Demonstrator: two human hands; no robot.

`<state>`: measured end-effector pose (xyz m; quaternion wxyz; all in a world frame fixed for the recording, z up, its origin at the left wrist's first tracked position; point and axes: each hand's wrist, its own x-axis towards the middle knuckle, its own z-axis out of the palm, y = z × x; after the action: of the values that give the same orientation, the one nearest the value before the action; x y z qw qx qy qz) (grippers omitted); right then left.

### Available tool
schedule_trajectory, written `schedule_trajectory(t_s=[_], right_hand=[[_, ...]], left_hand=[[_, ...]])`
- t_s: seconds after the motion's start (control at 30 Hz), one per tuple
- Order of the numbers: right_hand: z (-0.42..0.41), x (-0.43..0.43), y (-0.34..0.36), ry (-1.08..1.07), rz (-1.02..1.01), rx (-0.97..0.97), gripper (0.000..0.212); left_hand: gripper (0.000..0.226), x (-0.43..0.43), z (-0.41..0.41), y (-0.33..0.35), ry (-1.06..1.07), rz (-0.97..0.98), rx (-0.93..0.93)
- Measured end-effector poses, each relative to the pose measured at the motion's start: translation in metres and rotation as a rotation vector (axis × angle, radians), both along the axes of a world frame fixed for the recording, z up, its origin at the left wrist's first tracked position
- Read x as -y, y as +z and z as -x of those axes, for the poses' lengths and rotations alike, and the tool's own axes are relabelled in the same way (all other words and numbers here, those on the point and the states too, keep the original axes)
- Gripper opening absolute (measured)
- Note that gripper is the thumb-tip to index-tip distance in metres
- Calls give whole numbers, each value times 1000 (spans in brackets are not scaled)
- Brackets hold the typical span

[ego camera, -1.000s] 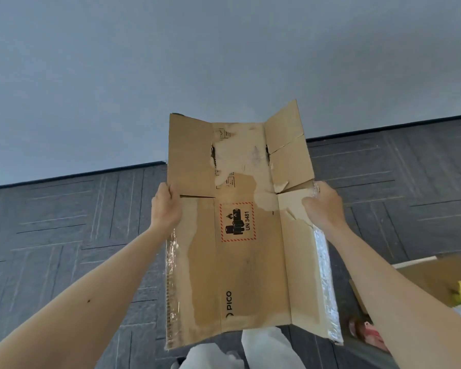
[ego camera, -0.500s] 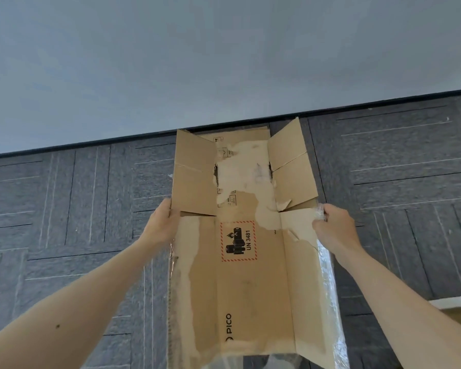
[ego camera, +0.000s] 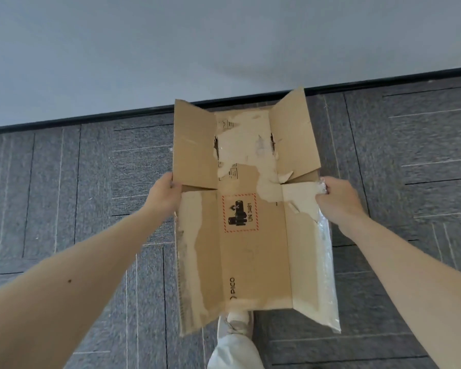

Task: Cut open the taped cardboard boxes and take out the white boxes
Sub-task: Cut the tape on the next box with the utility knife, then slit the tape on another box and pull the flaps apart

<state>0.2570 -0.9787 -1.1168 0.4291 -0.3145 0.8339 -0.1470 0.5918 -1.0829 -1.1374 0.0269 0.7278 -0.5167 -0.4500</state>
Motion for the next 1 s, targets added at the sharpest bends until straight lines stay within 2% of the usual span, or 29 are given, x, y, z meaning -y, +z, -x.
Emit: schedule_trajectory(t_s=[0.1, 0.2, 0.27, 0.37, 0.5, 0.67, 0.77, 1.0], right_hand=[[-7, 20, -2, 76, -35, 13, 33], [-15, 31, 25, 165, -128, 16, 55], [-18, 33, 50, 163, -89, 49, 51], [-15, 30, 98, 140, -14, 45, 44], [5, 26, 170, 92, 65, -4, 31], [35, 10, 290, 43, 168, -81, 19], [59, -13, 363, -11, 198, -141, 23], [121, -125, 551, -77, 180, -398, 50]], left_hand=[[16, 19, -4, -7, 4, -65, 15], [34, 27, -5, 5, -8, -144, 65], [44, 33, -3, 20, -64, -134, 100], [32, 44, 11, 60, -78, -98, 38], [12, 61, 49, 144, -138, -2, -30], [10, 68, 118, 272, -312, 153, -116], [12, 58, 165, 349, -426, 215, -188], [16, -17, 284, 533, -706, 379, -351]])
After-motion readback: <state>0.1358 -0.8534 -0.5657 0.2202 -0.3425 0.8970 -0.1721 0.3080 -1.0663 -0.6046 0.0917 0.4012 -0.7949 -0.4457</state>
